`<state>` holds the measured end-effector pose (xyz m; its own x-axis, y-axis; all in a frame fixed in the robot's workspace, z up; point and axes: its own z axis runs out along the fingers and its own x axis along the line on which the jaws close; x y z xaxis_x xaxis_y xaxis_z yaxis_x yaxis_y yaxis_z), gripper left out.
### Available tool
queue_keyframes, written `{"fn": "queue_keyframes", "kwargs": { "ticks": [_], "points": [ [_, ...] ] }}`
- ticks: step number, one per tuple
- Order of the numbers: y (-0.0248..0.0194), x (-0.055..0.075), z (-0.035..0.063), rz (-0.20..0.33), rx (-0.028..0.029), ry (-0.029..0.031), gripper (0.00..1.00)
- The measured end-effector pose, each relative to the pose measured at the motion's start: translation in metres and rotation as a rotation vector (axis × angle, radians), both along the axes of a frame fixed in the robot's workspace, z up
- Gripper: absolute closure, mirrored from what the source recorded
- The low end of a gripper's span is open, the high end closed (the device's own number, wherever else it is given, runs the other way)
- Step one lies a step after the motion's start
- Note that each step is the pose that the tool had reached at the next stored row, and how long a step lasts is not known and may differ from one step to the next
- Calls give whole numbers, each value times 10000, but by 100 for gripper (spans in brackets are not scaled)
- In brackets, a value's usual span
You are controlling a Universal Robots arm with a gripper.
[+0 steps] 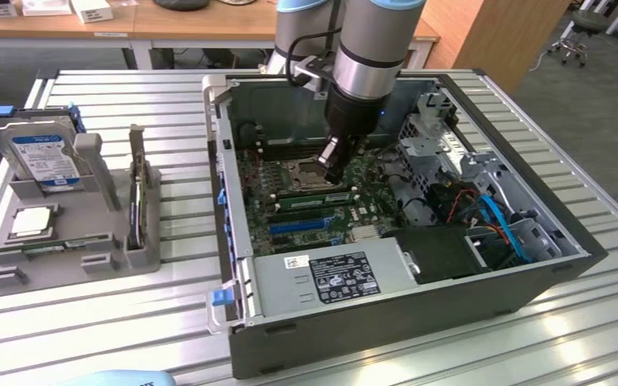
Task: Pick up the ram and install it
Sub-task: 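Press down the ram until it locks into place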
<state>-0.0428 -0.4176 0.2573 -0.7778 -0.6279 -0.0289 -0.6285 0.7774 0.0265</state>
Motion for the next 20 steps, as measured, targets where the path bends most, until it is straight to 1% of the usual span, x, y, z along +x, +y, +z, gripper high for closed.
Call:
{"fn": "queue_keyframes", "kwargs": {
  "ticks": [14,15,20],
  "points": [
    [0,0,-3,-2328,0,0,90],
    [1,0,-3,-2442,0,1,90],
    [1,0,-2,-2457,0,0,90]
  ]
}}
